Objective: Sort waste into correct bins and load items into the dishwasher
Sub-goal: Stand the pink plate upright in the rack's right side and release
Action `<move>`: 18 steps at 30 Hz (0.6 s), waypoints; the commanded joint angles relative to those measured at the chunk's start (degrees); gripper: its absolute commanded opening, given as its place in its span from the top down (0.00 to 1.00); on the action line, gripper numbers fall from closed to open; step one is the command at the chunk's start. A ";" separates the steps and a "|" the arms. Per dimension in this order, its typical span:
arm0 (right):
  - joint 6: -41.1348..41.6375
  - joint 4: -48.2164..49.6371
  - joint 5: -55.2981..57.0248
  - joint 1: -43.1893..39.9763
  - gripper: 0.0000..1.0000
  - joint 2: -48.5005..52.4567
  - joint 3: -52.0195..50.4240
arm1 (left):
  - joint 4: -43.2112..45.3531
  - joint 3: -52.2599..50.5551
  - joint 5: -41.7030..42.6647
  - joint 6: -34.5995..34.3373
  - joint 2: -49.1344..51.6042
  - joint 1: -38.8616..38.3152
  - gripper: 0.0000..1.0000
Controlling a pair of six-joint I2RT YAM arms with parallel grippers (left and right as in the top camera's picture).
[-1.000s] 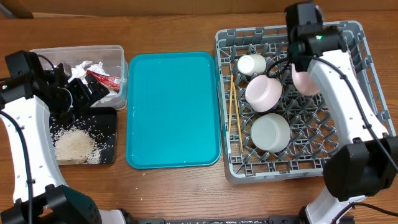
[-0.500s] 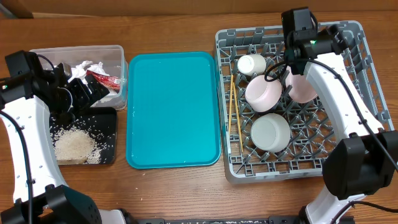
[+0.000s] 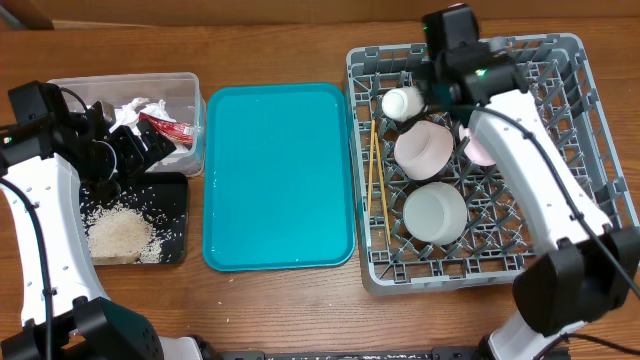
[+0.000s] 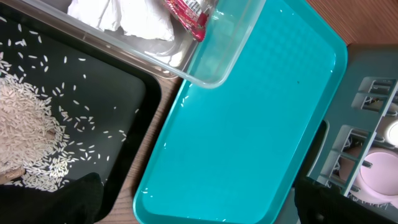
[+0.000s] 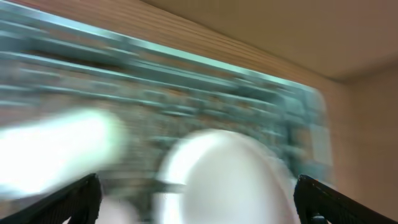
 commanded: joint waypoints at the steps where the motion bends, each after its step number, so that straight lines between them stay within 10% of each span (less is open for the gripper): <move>1: 3.87 0.11 -19.78 1.66 0.00 -3.85 2.16 | 0.07 1.16 0.00 0.63 -1.09 -0.39 0.00; 18: 3.87 0.11 -22.82 2.36 0.00 -3.74 2.05 | 0.07 1.16 0.00 0.63 -1.07 -0.39 0.00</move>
